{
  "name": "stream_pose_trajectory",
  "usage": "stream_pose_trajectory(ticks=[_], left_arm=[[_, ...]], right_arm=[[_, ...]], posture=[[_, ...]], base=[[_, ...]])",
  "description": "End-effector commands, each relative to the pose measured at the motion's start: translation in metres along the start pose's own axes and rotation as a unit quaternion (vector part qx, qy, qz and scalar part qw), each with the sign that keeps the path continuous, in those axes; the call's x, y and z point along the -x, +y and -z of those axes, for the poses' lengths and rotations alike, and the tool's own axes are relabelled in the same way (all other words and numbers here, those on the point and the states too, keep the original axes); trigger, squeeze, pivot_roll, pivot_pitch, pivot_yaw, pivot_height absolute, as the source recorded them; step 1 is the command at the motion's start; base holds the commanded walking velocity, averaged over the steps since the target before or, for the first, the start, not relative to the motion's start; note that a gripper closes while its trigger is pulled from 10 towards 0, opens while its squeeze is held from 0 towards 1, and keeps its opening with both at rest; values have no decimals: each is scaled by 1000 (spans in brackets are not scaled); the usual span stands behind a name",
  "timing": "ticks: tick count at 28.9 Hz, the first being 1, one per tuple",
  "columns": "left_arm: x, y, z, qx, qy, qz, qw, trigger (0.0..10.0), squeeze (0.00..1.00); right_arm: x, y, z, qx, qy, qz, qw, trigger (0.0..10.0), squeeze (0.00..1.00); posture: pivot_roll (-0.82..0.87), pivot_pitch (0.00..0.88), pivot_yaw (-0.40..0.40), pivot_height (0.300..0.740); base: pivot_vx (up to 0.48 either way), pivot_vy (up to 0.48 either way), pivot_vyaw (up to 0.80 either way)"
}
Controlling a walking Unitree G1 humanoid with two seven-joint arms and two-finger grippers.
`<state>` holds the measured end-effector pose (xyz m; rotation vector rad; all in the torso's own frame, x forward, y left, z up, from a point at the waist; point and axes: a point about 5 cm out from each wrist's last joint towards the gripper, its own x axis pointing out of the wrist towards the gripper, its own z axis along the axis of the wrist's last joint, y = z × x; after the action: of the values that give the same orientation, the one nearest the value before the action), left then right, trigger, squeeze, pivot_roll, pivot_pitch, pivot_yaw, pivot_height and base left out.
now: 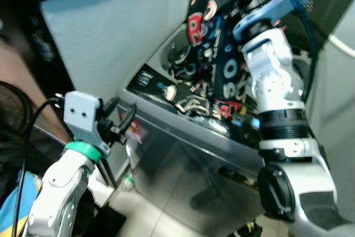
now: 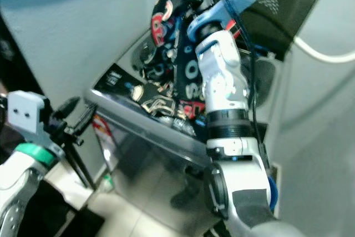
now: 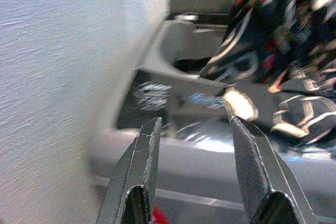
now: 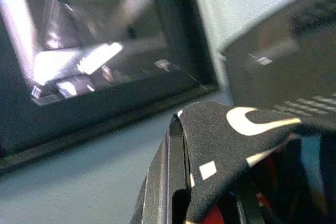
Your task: Clothes washing
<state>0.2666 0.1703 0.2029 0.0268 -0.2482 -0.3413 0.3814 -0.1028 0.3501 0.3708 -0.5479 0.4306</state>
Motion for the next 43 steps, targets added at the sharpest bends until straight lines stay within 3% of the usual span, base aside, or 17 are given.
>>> stream_pose_trajectory(ticks=[1,3,5,9,13,18,27,43], left_arm=[[2,0,2,-4,9,-5,1000,10000,0],[3,2,3,-5,10,-10,1000,10000,0],[3,2,3,-5,10,-10,1000,10000,0],[4,4,2,-8,10,-22,1000,10000,0],[7,6,2,-5,10,-33,999,10000,0],[10,5,2,-2,9,-39,999,10000,0],[15,1,-1,3,0,-42,999,10000,0],[21,0,-1,-1,-1,-69,998,10000,0]], right_arm=[[1,3,5,11,10,-8,1000,10000,0],[8,7,27,21,65,-26,997,10000,0],[8,7,27,21,65,-26,997,10000,0],[21,20,58,20,132,-64,989,10000,0],[25,25,65,9,145,-72,987,10000,0],[25,30,68,-9,146,-81,986,10000,0],[26,47,68,-30,148,-140,979,10000,0],[23,56,70,-38,169,-179,968,10000,0]], posture=[[96,0,9,740],[96,0,9,740],[96,0,9,740],[101,0,0,740],[104,0,-7,740],[104,0,-7,740],[113,5,-34,740],[124,10,-75,740]], base=[[0,0,-800],[0,0,-800],[0,0,-800],[0,0,-800],[0,0,-800],[0,139,-800],[0,460,0],[0,0,0]])
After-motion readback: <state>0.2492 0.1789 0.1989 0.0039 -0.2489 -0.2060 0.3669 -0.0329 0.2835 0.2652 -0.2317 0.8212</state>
